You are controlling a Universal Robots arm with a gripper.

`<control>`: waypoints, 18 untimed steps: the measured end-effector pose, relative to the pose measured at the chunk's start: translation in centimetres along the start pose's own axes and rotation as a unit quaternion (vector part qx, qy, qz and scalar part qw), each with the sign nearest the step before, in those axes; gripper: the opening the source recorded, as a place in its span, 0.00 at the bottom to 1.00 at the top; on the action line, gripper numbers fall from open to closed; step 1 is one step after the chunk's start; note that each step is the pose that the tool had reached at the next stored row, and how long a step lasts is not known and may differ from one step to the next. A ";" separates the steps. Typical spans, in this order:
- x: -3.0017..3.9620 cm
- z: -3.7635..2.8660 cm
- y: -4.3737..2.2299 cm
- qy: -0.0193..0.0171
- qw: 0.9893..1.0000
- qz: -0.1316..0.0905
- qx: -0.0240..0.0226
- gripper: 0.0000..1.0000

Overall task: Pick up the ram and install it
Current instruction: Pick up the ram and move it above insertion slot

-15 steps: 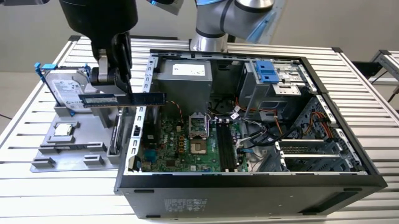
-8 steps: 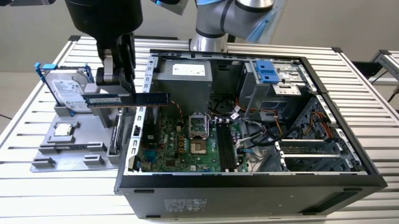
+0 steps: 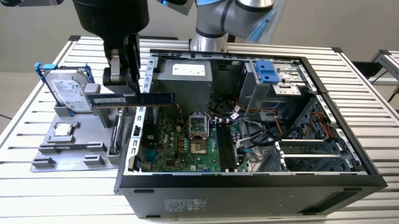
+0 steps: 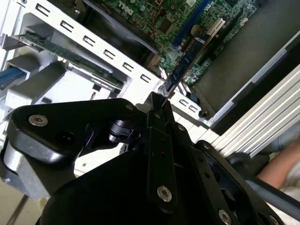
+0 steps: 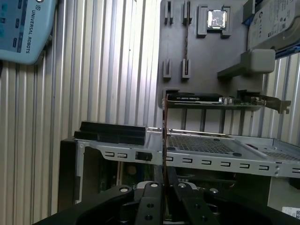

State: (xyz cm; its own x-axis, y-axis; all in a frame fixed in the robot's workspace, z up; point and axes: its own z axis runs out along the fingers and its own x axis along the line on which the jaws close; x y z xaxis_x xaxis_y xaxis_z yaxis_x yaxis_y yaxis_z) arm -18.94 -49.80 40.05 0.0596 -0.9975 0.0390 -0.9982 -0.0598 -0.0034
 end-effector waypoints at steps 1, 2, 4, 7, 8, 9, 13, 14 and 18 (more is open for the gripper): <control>0.00 0.00 -0.09 0.000 1.000 0.000 0.000 0.00; 0.01 0.00 -0.18 0.000 1.000 0.000 0.000 0.00; 0.02 0.00 -0.35 0.000 1.000 0.000 0.000 0.00; 0.03 0.01 -0.60 0.000 1.000 0.000 0.000 0.00; 0.04 0.00 -0.67 0.000 1.000 0.000 0.000 0.00; 0.04 0.01 -0.76 0.000 1.000 0.000 0.000 0.00; 0.06 0.00 -1.05 0.000 1.000 0.000 0.000 0.00; 0.07 0.01 -1.14 0.000 1.000 0.000 0.000 0.00; 0.09 0.01 -1.46 0.000 1.000 0.000 0.000 0.00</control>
State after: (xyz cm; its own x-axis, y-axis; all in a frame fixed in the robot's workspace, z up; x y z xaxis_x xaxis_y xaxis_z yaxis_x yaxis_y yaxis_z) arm -17.48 -49.80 40.05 0.0596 -0.9975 0.0390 -0.9982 -0.0598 -0.0034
